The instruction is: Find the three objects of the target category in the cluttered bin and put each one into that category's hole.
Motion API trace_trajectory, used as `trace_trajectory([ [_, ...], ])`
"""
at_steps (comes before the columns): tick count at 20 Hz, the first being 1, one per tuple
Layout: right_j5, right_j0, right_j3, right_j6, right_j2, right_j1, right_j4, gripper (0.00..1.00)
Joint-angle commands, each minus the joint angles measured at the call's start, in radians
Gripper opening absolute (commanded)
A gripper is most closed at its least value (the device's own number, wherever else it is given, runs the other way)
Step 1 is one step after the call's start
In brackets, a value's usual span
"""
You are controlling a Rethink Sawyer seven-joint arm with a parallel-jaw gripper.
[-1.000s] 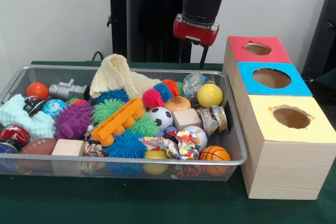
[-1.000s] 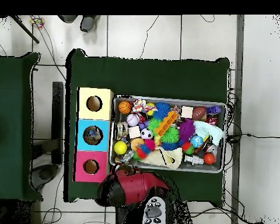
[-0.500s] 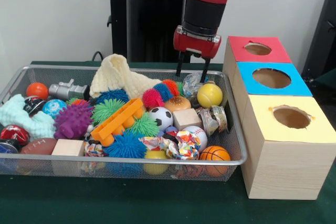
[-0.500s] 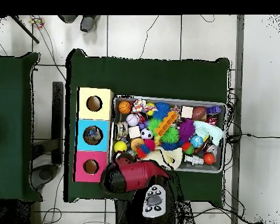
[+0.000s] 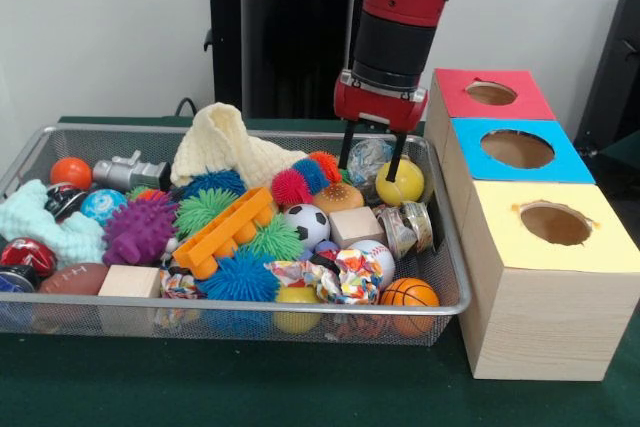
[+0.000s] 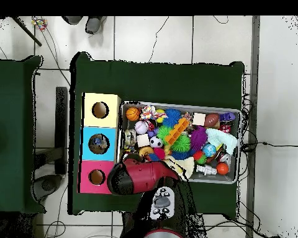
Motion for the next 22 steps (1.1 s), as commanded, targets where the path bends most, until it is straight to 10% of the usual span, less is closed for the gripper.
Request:
trace_trajectory([
  [1, 0.086, 0.016, -0.107, 0.084, 0.036, 0.055, 0.046, 1.0],
  [22, -0.084, 0.037, 0.004, 0.129, 0.001, 0.094, 0.012, 1.0],
])
